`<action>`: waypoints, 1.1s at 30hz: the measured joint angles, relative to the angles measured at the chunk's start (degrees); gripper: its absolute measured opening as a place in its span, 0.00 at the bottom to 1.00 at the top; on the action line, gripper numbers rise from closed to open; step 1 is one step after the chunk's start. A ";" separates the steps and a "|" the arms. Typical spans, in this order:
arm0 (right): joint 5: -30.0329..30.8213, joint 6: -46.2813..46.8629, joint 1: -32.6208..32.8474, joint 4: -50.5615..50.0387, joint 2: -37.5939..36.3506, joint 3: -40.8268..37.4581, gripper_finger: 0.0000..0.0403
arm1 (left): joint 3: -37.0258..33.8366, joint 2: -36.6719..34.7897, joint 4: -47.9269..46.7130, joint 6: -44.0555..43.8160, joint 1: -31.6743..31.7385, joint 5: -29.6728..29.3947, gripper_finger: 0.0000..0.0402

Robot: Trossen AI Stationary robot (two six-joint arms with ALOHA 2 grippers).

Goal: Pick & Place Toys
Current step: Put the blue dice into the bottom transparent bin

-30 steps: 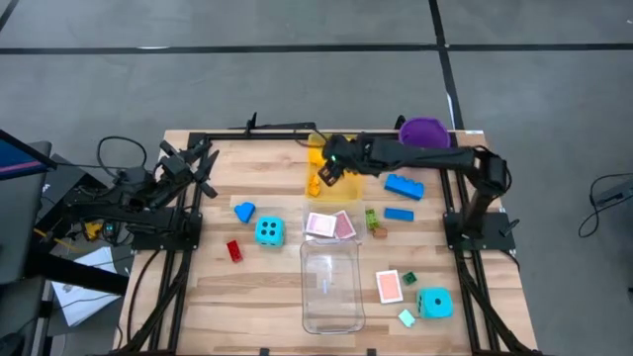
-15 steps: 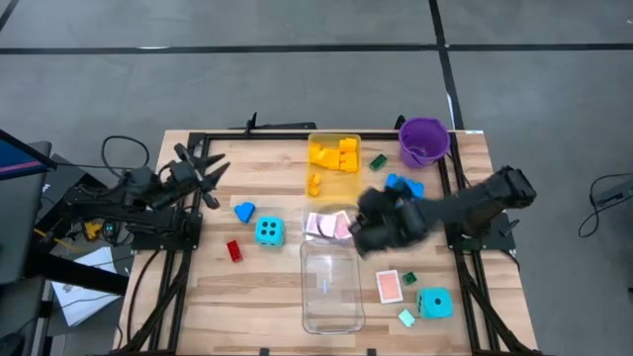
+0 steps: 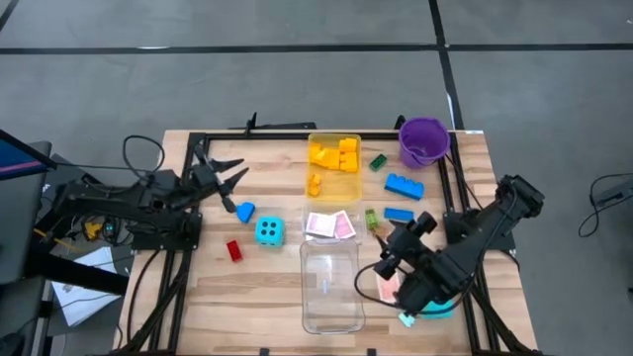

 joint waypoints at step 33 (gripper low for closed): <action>-13.77 2.20 -4.18 -1.03 -0.68 1.32 0.76 | 0.00 2.02 0.07 2.15 0.00 0.02 0.27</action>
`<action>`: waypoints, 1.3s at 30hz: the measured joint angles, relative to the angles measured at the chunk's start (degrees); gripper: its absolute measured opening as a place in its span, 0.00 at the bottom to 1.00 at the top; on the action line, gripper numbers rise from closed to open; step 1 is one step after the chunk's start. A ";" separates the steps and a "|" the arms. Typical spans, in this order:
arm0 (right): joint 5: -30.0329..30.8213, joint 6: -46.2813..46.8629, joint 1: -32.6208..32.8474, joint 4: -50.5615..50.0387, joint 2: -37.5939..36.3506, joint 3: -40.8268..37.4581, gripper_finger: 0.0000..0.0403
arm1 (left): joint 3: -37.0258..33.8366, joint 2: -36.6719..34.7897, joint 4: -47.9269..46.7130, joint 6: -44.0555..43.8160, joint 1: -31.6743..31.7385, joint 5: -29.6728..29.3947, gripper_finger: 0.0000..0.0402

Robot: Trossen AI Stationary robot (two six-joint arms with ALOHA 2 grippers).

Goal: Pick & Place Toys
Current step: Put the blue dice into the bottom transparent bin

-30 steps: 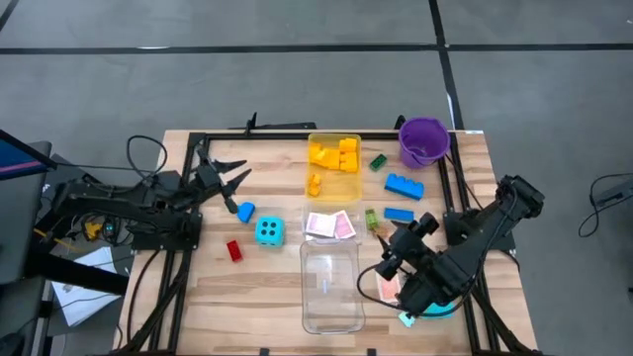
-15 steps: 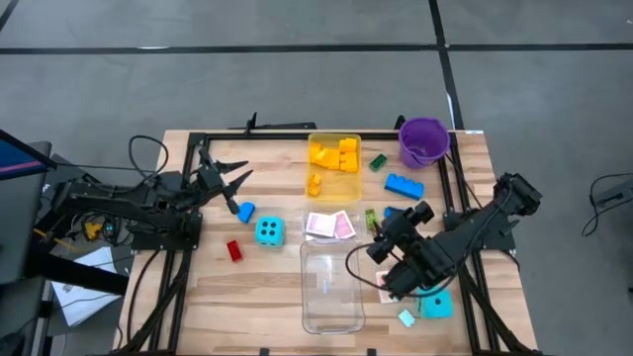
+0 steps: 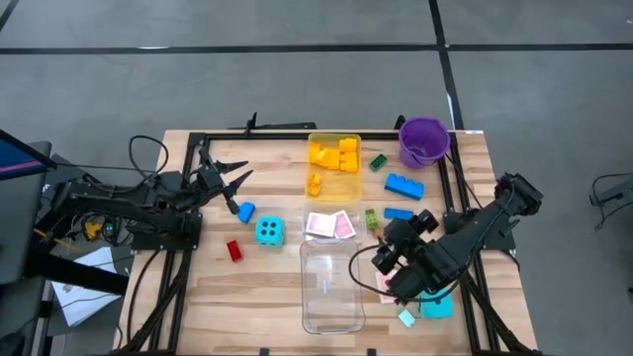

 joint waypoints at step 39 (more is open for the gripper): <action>-58.45 45.59 4.81 1.89 0.87 2.64 0.98 | 0.02 0.00 12.09 7.07 0.02 0.98 0.27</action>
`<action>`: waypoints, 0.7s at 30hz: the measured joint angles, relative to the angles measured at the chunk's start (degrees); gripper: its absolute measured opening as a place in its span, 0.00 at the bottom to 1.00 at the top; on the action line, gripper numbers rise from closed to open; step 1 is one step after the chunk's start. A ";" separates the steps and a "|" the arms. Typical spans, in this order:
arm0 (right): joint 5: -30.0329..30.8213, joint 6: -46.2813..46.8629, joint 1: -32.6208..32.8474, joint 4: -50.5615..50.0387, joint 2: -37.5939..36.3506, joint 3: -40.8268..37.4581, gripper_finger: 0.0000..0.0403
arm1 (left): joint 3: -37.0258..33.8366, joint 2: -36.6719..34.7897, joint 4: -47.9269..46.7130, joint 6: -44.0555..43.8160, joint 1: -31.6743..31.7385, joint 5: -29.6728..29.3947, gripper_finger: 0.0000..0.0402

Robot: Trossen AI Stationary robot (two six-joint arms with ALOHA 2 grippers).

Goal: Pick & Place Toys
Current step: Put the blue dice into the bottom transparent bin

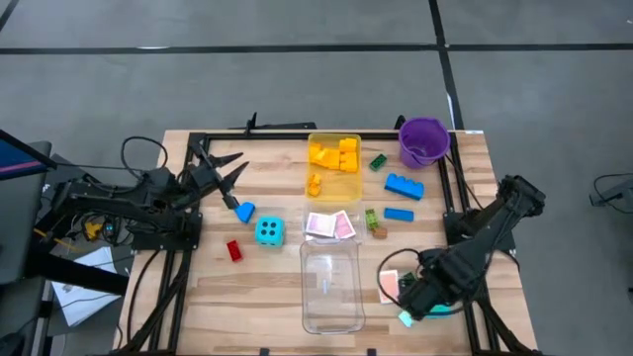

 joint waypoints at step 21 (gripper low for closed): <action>3.20 -2.85 7.57 -1.90 9.60 -0.04 0.98 | 0.00 0.69 0.39 0.07 -0.02 -0.41 0.27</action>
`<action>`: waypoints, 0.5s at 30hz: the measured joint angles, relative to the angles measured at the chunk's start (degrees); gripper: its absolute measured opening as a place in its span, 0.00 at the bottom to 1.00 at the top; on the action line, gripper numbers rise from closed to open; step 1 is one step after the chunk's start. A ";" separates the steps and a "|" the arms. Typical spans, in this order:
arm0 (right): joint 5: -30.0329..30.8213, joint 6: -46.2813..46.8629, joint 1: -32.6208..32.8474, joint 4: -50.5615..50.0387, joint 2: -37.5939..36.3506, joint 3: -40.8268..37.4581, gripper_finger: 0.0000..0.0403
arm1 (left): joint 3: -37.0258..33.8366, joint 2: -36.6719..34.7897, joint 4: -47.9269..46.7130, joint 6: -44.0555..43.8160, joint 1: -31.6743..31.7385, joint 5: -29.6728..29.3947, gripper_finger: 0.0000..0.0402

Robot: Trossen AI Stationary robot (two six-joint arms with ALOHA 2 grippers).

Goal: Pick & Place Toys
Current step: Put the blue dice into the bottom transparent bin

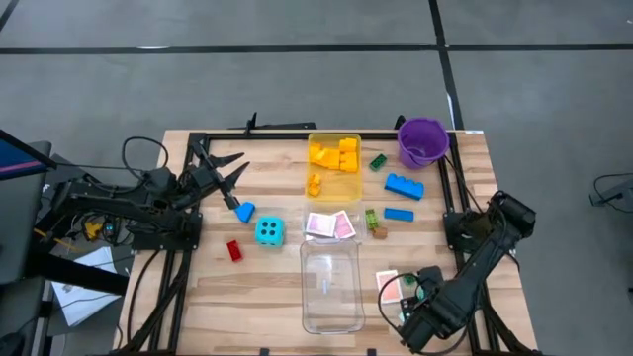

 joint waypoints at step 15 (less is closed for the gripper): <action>8.20 -61.46 5.45 2.65 0.00 0.00 0.98 | 0.00 2.83 -0.76 -0.67 0.02 -0.02 0.27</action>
